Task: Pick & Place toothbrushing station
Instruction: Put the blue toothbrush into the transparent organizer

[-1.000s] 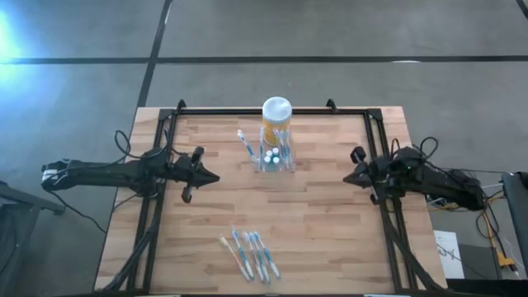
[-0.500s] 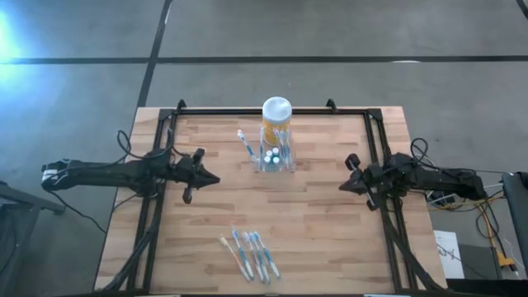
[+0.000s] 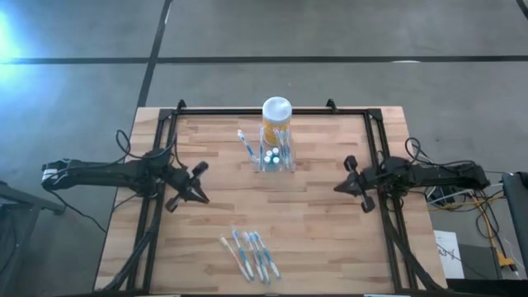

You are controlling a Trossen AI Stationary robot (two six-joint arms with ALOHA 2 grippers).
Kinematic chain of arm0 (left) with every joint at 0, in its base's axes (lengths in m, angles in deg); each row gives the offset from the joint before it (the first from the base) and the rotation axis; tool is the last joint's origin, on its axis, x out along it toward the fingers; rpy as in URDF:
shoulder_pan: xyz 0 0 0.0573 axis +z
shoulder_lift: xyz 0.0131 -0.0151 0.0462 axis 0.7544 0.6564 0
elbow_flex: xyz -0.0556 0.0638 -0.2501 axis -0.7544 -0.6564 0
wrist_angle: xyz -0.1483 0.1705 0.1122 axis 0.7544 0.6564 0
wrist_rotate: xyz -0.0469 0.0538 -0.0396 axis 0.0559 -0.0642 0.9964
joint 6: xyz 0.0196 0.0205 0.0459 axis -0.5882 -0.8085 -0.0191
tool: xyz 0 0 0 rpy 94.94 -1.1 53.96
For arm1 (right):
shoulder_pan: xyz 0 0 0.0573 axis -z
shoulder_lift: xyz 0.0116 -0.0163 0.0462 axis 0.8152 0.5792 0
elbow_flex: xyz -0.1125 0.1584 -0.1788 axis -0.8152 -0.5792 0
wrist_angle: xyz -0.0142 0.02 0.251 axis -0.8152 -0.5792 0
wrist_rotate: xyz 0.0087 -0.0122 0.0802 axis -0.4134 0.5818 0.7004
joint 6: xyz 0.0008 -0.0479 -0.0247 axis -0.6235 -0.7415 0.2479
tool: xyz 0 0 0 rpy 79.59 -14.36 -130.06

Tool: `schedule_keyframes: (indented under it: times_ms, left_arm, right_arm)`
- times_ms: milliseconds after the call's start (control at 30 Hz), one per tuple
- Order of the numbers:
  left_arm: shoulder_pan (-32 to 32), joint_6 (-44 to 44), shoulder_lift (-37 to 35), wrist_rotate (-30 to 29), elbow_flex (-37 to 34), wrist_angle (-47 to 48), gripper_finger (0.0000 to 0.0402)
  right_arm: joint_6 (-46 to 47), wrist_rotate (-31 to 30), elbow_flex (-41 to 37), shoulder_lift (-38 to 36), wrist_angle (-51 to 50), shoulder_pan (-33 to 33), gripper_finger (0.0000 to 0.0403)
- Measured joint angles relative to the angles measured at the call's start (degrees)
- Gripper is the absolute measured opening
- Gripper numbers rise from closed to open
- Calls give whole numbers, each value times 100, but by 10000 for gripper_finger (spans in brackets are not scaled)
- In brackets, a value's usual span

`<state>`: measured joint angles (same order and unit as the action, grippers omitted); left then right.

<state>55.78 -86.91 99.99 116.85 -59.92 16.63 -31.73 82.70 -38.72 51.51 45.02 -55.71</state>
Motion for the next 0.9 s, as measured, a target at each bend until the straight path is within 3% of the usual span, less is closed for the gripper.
schedule_keyframes:
  times_ms: [300, 533, 700, 900]
  left_arm:
    - [4, 517, 1, -2102, -20, 23, 5]
    - [-138, 1279, 52, -2733, -33, 325, 4]
    - [-636, 1748, 191, -3607, -35, 950, 4]
    - [-1571, 2235, 422, -4747, 39, 1126, 3]
  right_arm:
    - [-316, -735, 0, 107, 344, -81, 8]
    - [-350, -771, 0, 208, 400, -110, 8]
    - [-378, -1323, 0, 441, 479, -157, 8]
    - [-608, -1354, 0, 717, 694, -157, 8]
